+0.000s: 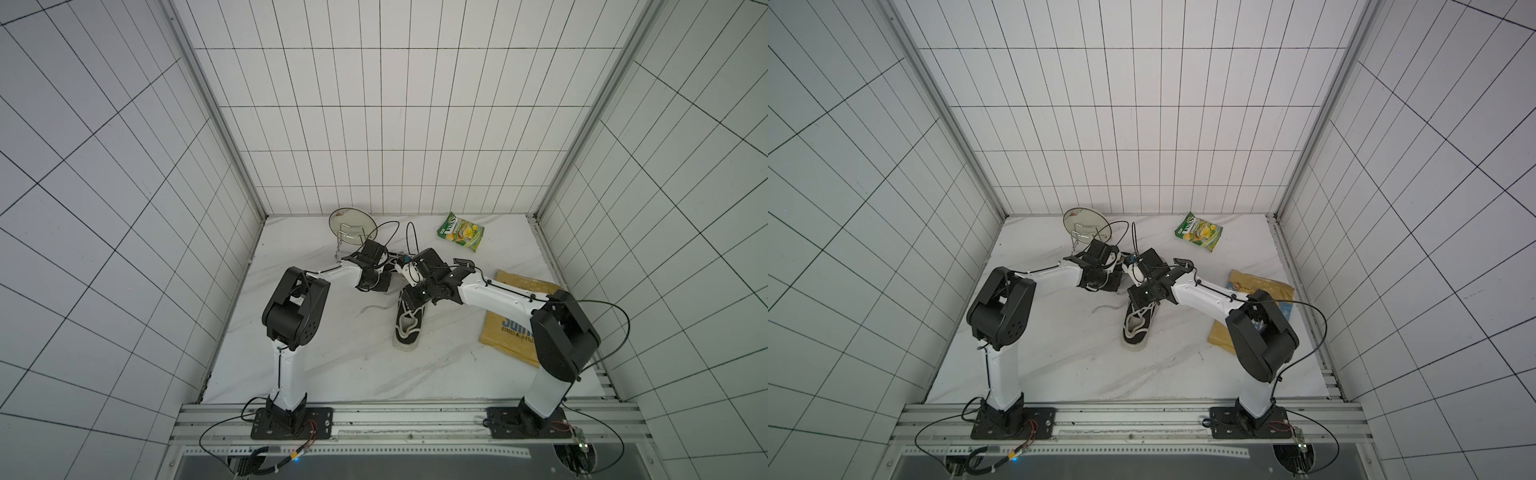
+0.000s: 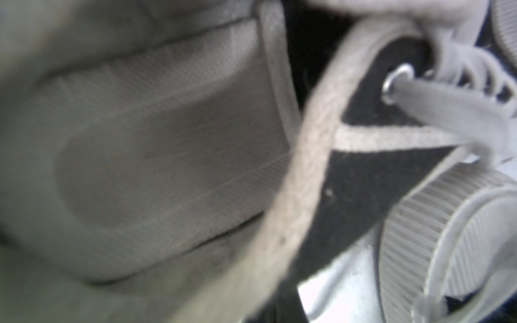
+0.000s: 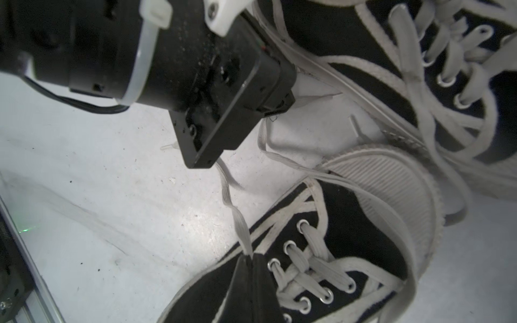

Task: Tie the shoes
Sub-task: Wrap the shoelace around the shoelace.

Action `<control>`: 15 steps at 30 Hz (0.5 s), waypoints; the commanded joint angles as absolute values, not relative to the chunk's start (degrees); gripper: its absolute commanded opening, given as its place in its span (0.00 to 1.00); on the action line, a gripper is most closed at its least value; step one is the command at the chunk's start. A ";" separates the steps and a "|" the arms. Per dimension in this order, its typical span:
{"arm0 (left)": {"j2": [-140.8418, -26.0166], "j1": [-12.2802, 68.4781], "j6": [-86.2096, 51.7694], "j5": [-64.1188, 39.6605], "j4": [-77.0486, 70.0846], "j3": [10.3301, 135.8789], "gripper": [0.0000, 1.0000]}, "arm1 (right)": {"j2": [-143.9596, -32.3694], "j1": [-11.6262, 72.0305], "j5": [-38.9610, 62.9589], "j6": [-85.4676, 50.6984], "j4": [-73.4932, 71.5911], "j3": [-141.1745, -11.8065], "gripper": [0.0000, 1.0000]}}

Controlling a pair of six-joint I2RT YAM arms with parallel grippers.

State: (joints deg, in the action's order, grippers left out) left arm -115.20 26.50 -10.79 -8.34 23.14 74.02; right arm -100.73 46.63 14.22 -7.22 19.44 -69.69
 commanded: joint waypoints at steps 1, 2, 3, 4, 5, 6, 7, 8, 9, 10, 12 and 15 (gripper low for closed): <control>-115.06 25.54 -12.56 -6.47 25.12 72.26 0.00 | -98.69 47.11 10.98 -8.34 18.66 -68.98 0.00; -113.74 25.05 -13.16 -5.90 24.76 71.43 0.00 | -98.09 47.02 10.70 -8.64 18.15 -68.40 0.00; -112.02 24.41 -13.88 -5.17 24.14 70.13 0.00 | -97.59 46.89 10.39 -8.99 17.73 -67.96 0.00; -110.01 23.69 -14.67 -4.29 23.57 68.44 0.00 | -97.17 46.72 10.28 -9.37 17.59 -67.61 0.00; -108.06 23.04 -15.33 -3.63 23.26 67.22 0.00 | -96.89 46.53 10.68 -9.69 17.57 -67.40 0.00; -105.64 22.20 -16.00 -3.24 23.18 65.65 0.00 | -96.79 46.18 11.38 -9.98 17.53 -67.31 0.00; -103.11 21.37 -16.67 -3.10 23.04 63.91 0.00 | -96.72 45.78 12.13 -10.48 17.50 -67.16 0.00; -100.75 20.61 -17.15 -3.14 23.04 62.40 0.00 | -96.68 45.52 12.65 -10.83 17.12 -66.95 0.00; -97.97 19.80 -17.71 -3.16 23.08 60.59 0.00 | -96.66 45.22 13.25 -11.09 16.89 -66.89 0.00; -95.17 19.16 -17.92 -3.33 23.34 58.84 0.00 | -96.74 44.94 13.76 -11.25 16.70 -66.72 0.00; -90.18 18.72 -17.49 -3.68 24.94 56.38 0.00 | -96.96 44.15 15.42 -11.66 16.36 -66.77 0.00; -82.88 19.04 -14.92 -8.58 26.84 53.43 0.00 | -97.55 42.64 18.51 -12.78 15.24 -66.52 0.00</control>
State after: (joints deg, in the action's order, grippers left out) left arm -87.39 18.35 -16.34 -5.17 25.54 55.11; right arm -98.17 44.10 15.31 -11.16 16.84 -67.24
